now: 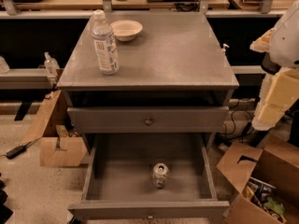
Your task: Pick 7up can from middle drawer and place on counter
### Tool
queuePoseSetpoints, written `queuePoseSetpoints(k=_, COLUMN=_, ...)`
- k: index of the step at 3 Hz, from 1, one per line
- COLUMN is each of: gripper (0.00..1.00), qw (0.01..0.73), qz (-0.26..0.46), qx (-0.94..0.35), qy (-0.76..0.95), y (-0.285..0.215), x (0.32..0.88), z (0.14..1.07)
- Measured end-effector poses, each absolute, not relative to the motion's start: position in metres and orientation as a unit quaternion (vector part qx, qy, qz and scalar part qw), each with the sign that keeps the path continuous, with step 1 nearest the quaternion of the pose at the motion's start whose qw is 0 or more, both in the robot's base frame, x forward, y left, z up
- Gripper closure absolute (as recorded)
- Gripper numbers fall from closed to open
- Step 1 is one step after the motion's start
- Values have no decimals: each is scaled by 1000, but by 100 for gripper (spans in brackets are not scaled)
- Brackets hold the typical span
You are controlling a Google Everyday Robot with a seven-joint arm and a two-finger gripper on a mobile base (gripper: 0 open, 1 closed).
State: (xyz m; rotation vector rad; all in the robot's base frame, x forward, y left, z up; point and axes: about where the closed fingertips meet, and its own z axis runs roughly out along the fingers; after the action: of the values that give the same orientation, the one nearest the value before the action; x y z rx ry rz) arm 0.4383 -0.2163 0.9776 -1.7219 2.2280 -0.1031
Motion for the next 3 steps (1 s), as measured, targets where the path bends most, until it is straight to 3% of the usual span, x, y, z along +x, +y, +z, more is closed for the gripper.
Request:
queuePoseSetpoints(k=2, gripper=0, qw=185, qz=6, qx=-602, qy=776, y=-217, x=446, z=960)
queuePoseSetpoints(k=3, gripper=0, qw=251, qz=117, qx=-594, qy=756, y=-220, x=460, z=875)
